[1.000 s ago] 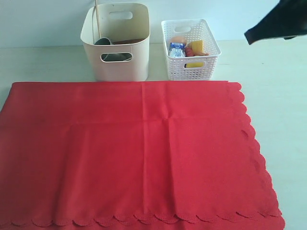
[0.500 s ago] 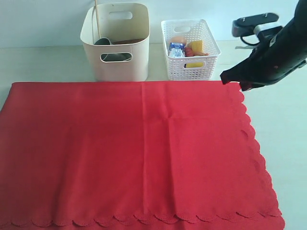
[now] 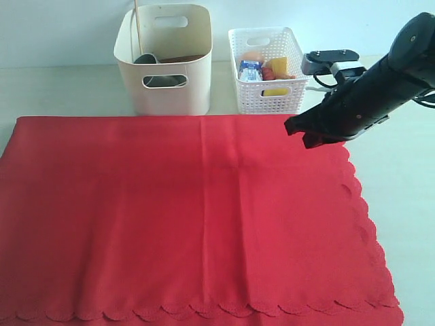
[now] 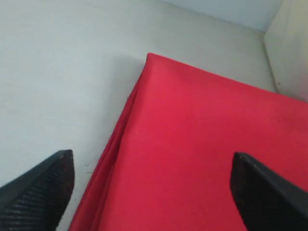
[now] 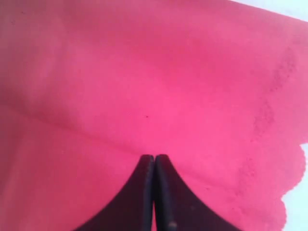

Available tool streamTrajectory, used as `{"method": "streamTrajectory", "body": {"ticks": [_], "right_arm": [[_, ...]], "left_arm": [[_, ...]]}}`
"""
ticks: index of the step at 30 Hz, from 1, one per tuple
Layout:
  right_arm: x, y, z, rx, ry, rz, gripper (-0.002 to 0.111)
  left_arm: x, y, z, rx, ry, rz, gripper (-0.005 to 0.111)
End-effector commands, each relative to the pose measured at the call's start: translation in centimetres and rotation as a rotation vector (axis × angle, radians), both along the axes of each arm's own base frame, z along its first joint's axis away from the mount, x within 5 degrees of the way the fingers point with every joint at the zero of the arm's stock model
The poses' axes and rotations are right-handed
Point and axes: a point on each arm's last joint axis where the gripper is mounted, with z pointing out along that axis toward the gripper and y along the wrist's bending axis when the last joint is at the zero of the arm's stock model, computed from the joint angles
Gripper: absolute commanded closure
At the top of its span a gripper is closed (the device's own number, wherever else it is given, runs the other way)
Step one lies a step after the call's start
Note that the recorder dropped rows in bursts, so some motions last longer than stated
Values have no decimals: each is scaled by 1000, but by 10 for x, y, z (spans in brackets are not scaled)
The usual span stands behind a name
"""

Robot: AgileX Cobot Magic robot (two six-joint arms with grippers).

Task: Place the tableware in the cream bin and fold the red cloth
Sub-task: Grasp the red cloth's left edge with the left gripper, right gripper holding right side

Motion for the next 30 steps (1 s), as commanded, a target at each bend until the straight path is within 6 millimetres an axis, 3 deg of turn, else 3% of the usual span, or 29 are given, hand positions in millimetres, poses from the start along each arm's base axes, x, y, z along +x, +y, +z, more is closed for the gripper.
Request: {"method": "streamTrajectory", "body": {"ticks": [1, 11, 23, 28, 30], "right_arm": [[1, -1, 0, 4, -19, -2, 108], [-2, 7, -2, 21, -14, 19, 108], [-18, 48, -20, -25, 2, 200, 108], [-25, 45, -30, -46, -4, 183, 108], [-29, 43, -34, -54, 4, 173, 108]], "left_arm": [[28, 2, -11, 30, 54, -24, 18], [77, 5, -48, 100, 183, -104, 18], [90, 7, -83, 167, 302, -173, 18], [89, 6, -92, 177, 337, -204, 21], [88, 5, -95, 181, 344, -221, 30]]}}
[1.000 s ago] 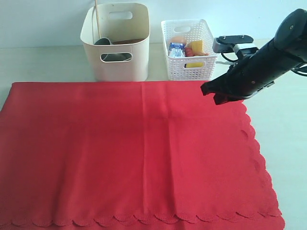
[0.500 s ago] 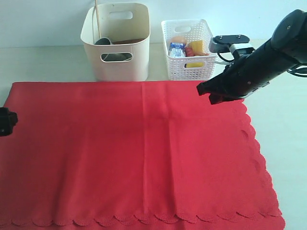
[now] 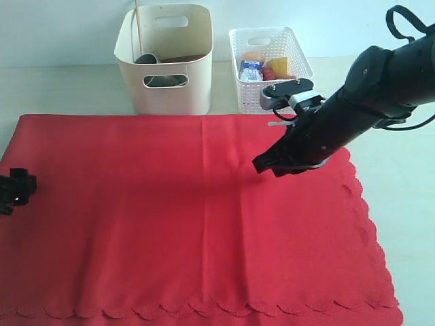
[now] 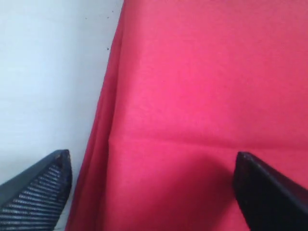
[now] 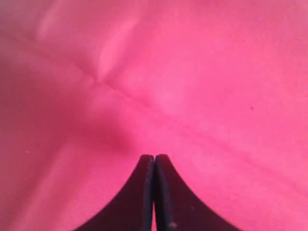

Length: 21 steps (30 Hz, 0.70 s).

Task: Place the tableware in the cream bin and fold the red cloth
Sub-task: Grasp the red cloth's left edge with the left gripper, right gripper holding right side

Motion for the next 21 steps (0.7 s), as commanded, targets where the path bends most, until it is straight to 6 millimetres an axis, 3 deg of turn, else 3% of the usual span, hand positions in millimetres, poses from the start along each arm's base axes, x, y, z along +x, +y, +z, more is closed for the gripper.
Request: {"method": "streamTrajectory", "body": {"ticks": [1, 10, 21], "right_arm": [[-7, -5, -9, -27, -10, -11, 108], [-19, -12, -21, -53, 4, -32, 108], [-18, -12, -21, -51, -5, -39, 108]], "left_arm": [[-3, -1, -11, 14, 60, -38, 35], [-3, -1, -13, 13, 64, -38, 107], [-4, -1, -13, 13, 68, -38, 107]]}}
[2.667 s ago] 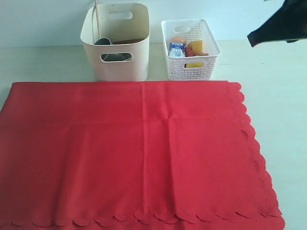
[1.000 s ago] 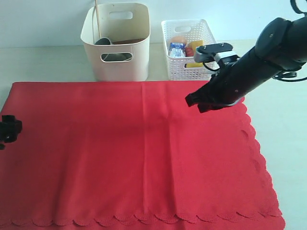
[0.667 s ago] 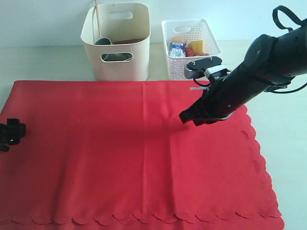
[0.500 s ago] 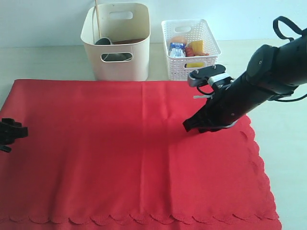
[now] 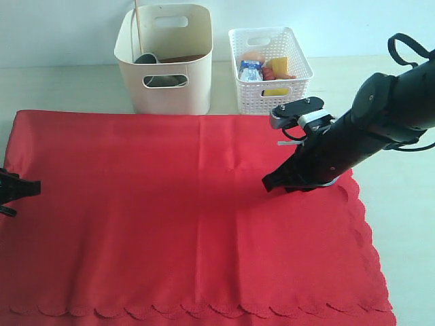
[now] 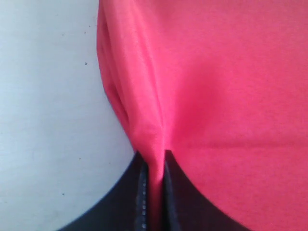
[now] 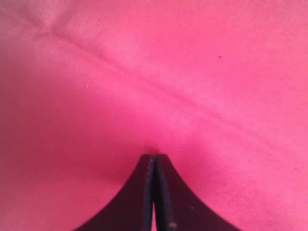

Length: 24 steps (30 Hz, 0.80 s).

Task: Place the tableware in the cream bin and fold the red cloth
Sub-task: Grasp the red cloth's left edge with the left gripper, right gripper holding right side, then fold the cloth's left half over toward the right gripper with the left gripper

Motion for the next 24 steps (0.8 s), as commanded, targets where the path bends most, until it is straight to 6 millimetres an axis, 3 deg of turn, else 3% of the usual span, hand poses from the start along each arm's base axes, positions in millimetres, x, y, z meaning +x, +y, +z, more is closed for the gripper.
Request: {"method": "streamTrajectory", "body": {"ticks": [1, 8, 15, 19, 24], "right_arm": [[-1, 0, -1, -4, -4, 0, 108], [-1, 0, -1, -4, -4, 0, 108], [-1, 0, -1, -4, -5, 1, 108], [-1, 0, -1, -4, -5, 1, 108], [-1, 0, -1, -4, -5, 1, 108]], "left_arm": [[-7, 1, -9, 3, 89, 15, 107], [-8, 1, 4, 12, 91, 7, 107], [-9, -4, 49, 1, -15, 3, 107], [-17, -34, 80, 10, -79, -111, 107], [-28, -97, 109, -27, -145, -334, 107]]}}
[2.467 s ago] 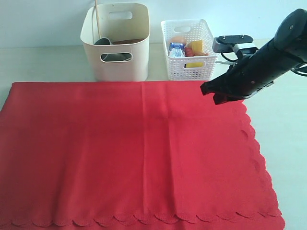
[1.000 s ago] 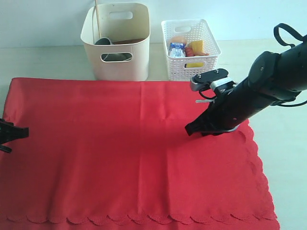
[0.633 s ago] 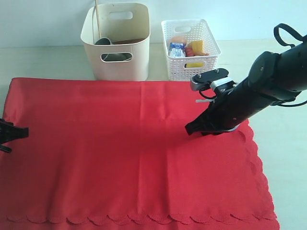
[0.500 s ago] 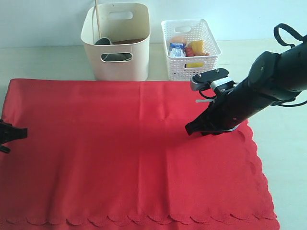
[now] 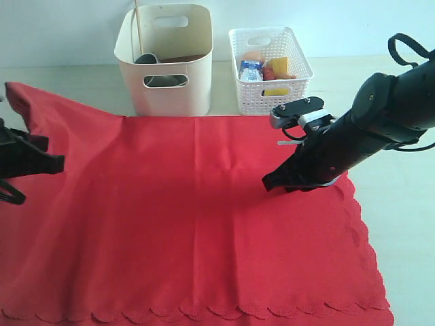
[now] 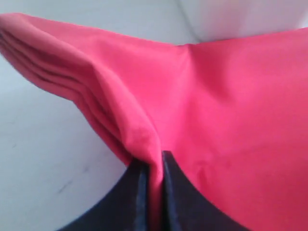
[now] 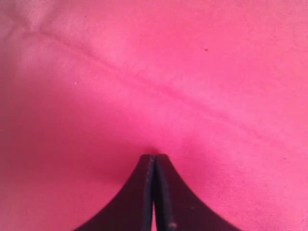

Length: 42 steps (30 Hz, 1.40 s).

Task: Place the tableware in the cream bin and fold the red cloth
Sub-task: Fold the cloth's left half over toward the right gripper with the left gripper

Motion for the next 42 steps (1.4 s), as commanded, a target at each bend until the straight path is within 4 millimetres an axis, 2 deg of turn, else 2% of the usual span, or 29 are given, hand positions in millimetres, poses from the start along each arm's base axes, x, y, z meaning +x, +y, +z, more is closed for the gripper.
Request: {"method": "streamTrajectory", "body": {"ticks": [1, 7, 16, 22, 35, 42], "right_arm": [[-1, 0, -1, -6, -4, 5, 108], [-1, 0, -1, -6, -4, 5, 108], [-1, 0, -1, -5, -6, 3, 108], [-1, 0, -1, -5, -6, 3, 108], [-1, -1, -1, -6, -13, 1, 108], [0, -1, 0, -4, -19, -6, 108]], "left_arm": [[-4, -42, 21, -22, -21, -140, 107], [-12, -108, 54, -65, -71, -350, 107], [-23, -136, 65, -84, -72, -438, 107], [-22, -157, 53, -71, -22, -478, 107], [-20, -240, 35, -66, 17, -625, 107], [-12, -254, 27, -34, 58, -623, 107]]}}
